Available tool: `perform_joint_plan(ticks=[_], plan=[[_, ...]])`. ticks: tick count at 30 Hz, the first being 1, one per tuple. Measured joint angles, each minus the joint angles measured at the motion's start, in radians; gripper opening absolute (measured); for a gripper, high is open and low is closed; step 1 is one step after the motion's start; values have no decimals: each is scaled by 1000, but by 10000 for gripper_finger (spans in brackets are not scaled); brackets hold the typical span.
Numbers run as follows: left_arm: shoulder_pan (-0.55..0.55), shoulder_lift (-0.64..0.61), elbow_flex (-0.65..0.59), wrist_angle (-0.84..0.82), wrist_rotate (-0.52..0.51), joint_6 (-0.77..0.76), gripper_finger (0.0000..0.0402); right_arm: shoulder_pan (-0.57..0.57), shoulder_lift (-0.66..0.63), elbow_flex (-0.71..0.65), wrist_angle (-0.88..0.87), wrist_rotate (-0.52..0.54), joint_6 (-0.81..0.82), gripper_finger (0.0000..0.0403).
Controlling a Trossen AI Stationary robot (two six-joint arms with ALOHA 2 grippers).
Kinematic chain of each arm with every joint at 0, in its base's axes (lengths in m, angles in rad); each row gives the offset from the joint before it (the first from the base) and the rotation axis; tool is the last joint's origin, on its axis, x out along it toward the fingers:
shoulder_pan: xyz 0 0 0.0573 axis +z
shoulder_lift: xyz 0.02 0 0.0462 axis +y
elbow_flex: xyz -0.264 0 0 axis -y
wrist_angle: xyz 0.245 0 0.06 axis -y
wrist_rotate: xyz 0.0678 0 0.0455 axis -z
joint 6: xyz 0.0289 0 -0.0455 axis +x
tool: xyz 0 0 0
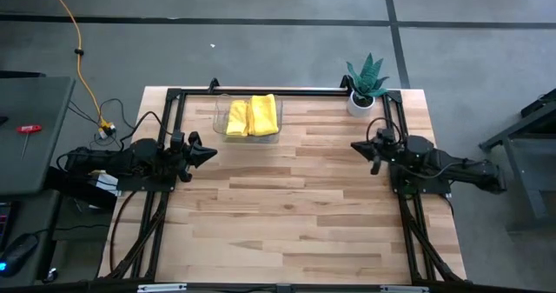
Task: Fold microfiber towels
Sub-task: Return to Home Position
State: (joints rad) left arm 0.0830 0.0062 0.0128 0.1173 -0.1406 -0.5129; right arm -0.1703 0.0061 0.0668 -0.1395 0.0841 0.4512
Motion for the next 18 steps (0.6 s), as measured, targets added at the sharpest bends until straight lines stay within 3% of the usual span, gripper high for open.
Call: perform_joint_plan(ticks=[9,18], plan=[[0,0,0,0,0,0,1,0,60,1,-2,37,-67,0],[0,0,0,0,0,0,1,0,86,1,-2,35,18,0]])
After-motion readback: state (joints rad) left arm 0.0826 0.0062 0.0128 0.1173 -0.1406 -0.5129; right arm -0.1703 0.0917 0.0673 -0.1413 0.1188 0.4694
